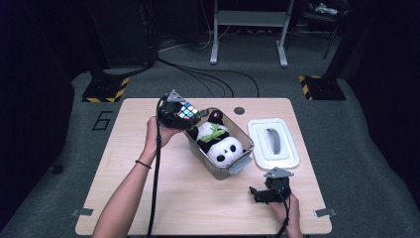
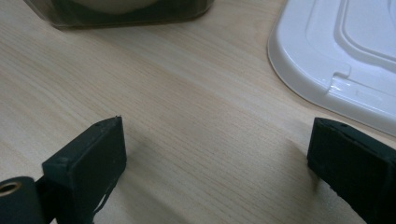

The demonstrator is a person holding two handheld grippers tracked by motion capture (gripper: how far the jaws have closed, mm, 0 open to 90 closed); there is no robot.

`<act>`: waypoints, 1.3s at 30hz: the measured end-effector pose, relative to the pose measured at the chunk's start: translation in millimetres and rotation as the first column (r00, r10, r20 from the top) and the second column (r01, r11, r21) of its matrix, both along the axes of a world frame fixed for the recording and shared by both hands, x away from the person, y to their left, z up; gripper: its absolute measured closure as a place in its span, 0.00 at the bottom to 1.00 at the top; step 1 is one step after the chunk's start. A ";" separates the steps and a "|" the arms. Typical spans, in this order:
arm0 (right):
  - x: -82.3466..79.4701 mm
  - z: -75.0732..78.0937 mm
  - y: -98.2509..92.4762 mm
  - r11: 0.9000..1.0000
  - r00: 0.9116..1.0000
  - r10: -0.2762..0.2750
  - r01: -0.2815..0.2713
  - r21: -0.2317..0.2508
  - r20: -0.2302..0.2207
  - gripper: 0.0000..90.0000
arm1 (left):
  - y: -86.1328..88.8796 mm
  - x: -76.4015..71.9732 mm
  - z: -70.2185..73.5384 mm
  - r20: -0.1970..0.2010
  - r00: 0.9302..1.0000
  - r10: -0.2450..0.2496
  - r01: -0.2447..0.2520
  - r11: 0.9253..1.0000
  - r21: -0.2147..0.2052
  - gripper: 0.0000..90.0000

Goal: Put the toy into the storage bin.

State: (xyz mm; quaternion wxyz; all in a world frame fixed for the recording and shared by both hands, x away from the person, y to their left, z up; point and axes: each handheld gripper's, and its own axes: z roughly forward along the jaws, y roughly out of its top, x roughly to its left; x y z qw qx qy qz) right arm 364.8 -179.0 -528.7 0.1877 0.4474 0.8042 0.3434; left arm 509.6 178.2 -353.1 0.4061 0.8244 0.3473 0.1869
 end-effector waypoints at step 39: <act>0.0 0.0 -0.2 1.000 1.000 0.001 -0.001 -0.002 0.001 0.04 | -45.4 21.4 -24.6 0.067 0.996 -0.060 0.048 0.985 0.167 0.45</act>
